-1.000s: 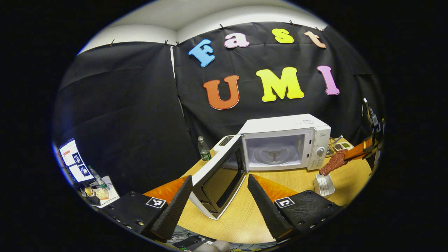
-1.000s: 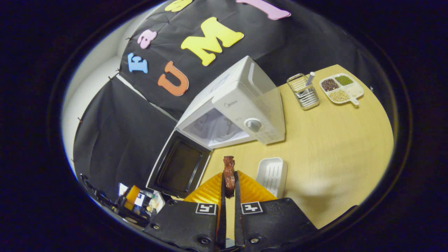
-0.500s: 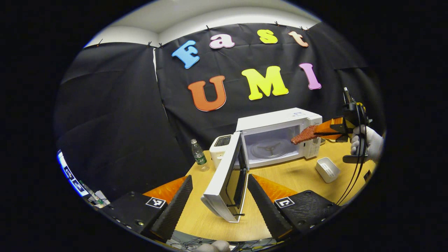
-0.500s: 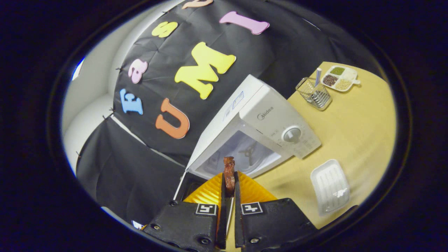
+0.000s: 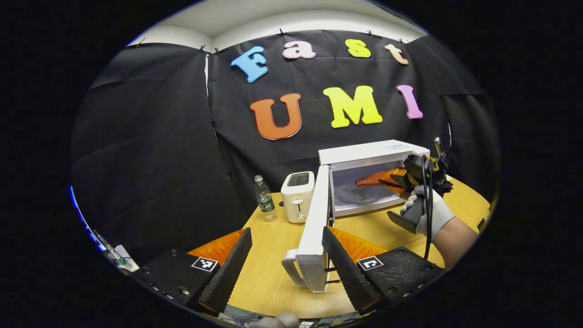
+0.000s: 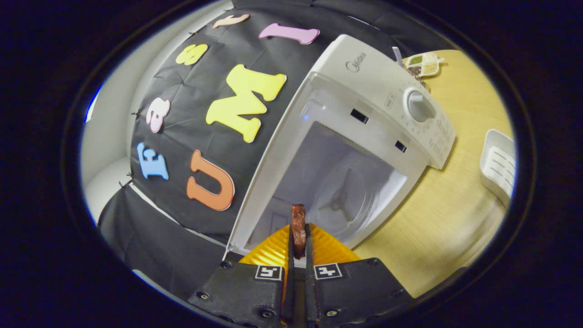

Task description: Open the microwave oven with the left hand, put the food in, and close the microwave oven.

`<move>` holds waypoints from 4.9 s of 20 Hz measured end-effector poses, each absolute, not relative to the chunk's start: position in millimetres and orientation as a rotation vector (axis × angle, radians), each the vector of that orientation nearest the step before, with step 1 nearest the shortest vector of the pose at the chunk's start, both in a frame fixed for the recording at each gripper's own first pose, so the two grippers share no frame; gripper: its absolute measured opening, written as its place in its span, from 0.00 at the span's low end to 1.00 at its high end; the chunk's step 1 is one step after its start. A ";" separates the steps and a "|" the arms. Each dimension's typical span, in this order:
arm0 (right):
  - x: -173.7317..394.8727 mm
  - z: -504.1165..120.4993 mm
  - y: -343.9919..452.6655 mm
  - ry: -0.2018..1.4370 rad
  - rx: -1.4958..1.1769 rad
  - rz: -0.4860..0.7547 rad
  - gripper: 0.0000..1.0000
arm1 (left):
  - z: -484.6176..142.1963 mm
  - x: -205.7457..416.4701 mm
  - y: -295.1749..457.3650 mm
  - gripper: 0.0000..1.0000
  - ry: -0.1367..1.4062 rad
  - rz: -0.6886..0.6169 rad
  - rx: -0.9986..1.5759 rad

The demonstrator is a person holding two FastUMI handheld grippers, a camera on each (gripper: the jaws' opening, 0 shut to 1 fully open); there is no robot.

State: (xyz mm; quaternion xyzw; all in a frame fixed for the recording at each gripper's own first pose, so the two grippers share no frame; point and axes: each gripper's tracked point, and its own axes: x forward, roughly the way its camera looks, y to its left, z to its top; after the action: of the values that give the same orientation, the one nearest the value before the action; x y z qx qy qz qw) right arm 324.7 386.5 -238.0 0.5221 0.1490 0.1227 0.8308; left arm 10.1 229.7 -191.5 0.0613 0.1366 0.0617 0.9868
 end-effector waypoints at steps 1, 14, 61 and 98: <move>336.1 -247.6 390.9 0.317 1.110 0.238 0.13 | -185.6 11.6 232.2 0.95 0.259 0.125 0.118; 397.9 -306.7 416.7 0.284 0.888 0.075 0.16 | -188.2 23.7 244.3 0.95 0.243 0.130 0.106; 48.0 -86.6 184.3 0.373 0.161 0.281 0.90 | -188.5 35.3 278.2 0.00 0.182 0.198 0.036; 96.5 -130.8 56.8 0.487 0.198 0.182 1.00 | -253.1 122.6 -37.0 0.00 0.265 -0.362 0.056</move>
State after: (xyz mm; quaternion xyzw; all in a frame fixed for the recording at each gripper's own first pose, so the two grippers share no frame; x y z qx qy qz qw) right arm 96.5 56.8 -130.8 0.0977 0.2406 0.0899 0.9615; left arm 122.6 -37.0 -253.1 0.0280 0.1313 -0.1795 0.9746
